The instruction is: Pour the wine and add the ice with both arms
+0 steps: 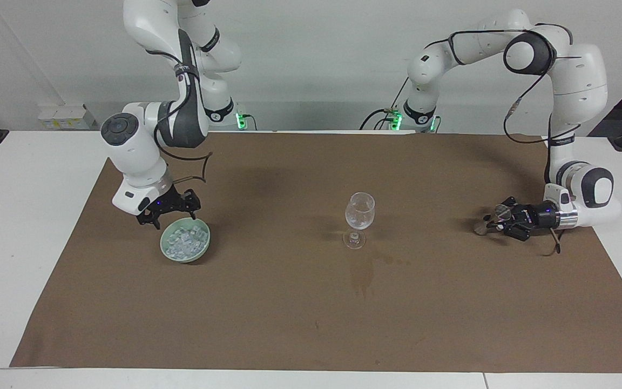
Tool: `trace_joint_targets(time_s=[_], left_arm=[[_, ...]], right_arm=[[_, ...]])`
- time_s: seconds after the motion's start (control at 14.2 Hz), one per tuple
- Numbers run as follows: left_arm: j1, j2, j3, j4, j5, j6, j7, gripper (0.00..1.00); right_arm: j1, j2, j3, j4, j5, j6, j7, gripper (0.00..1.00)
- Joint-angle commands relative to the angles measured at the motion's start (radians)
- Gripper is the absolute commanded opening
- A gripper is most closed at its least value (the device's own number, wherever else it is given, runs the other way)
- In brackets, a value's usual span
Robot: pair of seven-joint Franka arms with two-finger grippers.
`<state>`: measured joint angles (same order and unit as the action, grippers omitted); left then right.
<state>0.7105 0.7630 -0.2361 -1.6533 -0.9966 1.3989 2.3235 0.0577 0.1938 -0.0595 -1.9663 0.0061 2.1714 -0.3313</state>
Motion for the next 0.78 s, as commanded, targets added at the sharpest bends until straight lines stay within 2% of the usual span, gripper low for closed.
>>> trace_joint_targets(time_s=[0.0, 0.14, 0.28, 0.49, 0.71], left_arm=[[0.018, 0.007, -0.008, 0.012, -0.014, -0.021, 0.016, 0.00], [0.018, 0.007, -0.008, 0.012, -0.013, -0.023, 0.043, 0.00], [0.017, 0.007, -0.008, 0.012, -0.011, -0.021, 0.059, 0.00], [0.017, 0.009, -0.008, 0.010, -0.010, -0.018, 0.066, 0.00], [0.017, 0.010, -0.005, 0.013, -0.007, 0.002, 0.069, 0.00]], right_arm=[[-0.004, 0.013, 0.007, -0.031, 0.009, 0.038, -0.035, 1.00], [-0.002, 0.022, 0.007, -0.054, 0.009, 0.080, -0.029, 0.99], [-0.002, 0.036, 0.007, -0.055, 0.011, 0.108, -0.021, 0.86], [0.007, 0.049, 0.009, -0.054, 0.009, 0.137, 0.034, 0.72], [0.010, 0.053, 0.009, -0.052, 0.012, 0.153, 0.046, 0.69]])
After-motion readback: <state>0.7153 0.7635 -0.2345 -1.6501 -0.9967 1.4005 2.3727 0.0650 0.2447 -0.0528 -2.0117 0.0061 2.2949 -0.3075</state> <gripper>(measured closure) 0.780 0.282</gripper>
